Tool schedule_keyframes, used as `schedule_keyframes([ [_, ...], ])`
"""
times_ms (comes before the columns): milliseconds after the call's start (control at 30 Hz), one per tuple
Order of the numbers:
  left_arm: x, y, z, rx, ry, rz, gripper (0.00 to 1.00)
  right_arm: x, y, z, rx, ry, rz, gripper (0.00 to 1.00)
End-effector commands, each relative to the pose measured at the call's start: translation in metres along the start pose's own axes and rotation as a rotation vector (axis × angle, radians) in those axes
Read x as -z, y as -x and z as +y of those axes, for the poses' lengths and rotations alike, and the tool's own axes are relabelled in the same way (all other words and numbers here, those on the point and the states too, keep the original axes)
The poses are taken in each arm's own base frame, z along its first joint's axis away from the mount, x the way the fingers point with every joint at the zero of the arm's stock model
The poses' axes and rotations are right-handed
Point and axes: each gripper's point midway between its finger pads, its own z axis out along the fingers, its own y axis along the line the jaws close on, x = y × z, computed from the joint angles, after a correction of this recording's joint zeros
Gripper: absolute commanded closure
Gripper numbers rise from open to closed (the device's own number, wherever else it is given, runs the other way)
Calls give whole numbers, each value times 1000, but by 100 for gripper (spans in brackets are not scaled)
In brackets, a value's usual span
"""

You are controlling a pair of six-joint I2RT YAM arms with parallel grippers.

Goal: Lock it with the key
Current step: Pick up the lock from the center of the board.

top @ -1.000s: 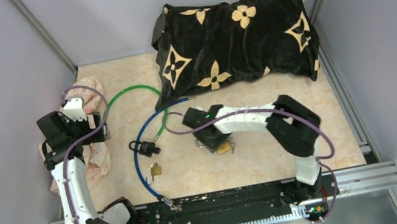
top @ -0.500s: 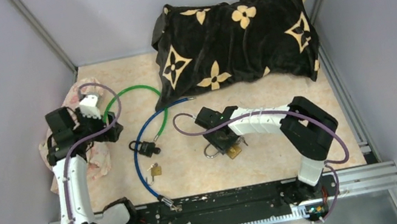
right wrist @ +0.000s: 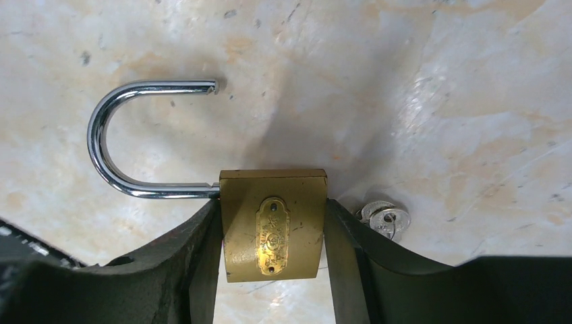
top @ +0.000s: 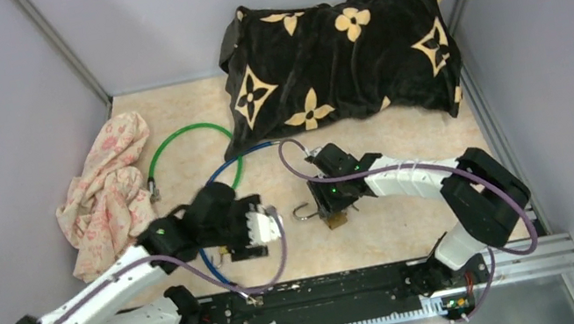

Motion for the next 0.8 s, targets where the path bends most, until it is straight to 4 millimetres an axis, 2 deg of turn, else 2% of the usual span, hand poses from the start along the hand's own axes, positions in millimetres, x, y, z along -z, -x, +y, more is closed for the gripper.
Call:
schedule_keyframes([
  [0, -66, 20, 2, -310, 81, -34, 14, 16, 19, 40, -66, 227, -105, 100],
  [67, -90, 47, 7, -375, 142, -155, 10, 17, 16, 40, -72, 233, -100, 100],
  [100, -100, 51, 6, -394, 138, -182, 9, 17, 14, 41, -77, 241, -101, 100],
  [133, -108, 52, 6, -411, 134, -189, 9, 17, 13, 42, -82, 247, -102, 100],
  [233, -133, 37, 9, -407, 139, -125, 11, 20, 11, 43, -96, 262, -110, 100],
  [333, -146, 25, 7, -402, 160, -116, 20, 24, 12, 45, -106, 276, -134, 100],
  [567, -155, 13, -8, -315, 114, -133, 58, 29, 15, 46, -108, 280, -145, 100],
  [700, -158, 11, -16, -305, 100, -165, 62, 32, 20, 50, -109, 299, -162, 100],
  [733, -159, 13, -17, -297, 100, -182, 64, 33, 22, 51, -107, 308, -168, 100],
  [767, -159, 14, -17, -289, 102, -195, 71, 34, 23, 52, -108, 310, -171, 100],
])
